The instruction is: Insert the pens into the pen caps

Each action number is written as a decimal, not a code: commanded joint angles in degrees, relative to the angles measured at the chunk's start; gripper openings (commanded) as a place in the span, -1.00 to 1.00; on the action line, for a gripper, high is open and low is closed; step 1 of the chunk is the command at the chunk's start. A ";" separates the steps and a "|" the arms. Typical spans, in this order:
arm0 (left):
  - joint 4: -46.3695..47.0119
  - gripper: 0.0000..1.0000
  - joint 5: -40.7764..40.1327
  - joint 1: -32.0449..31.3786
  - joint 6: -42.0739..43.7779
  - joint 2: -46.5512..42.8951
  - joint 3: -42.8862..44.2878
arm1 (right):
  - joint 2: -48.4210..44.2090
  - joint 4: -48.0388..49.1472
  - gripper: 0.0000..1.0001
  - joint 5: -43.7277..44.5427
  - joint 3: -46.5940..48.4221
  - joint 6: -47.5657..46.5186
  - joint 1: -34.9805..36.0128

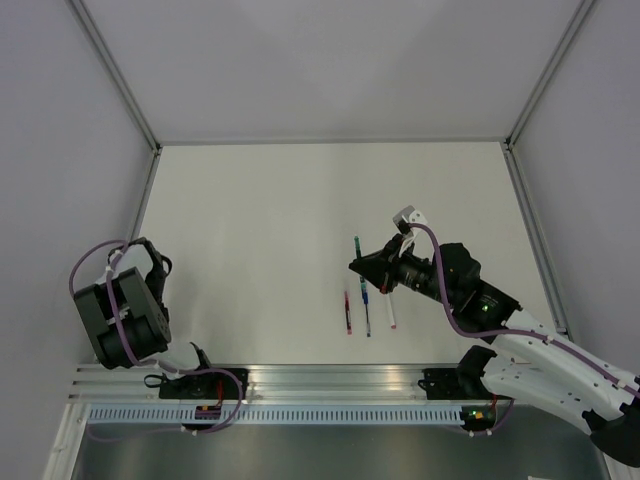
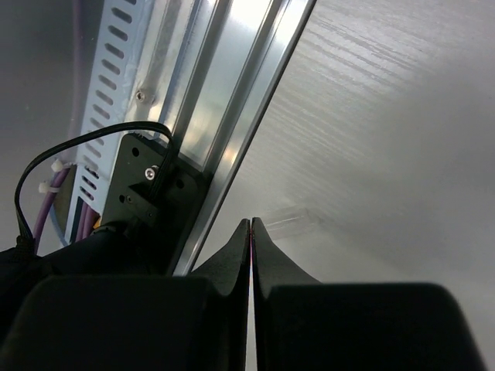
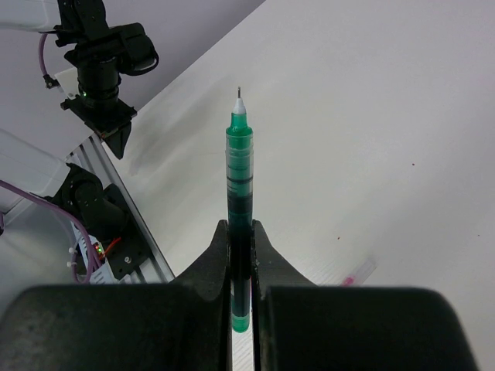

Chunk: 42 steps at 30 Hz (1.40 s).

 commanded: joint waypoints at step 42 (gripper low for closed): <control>10.69 -0.95 2.99 0.31 10.41 8.33 -0.08 | -0.98 1.43 -1.00 2.58 -0.79 -0.10 0.00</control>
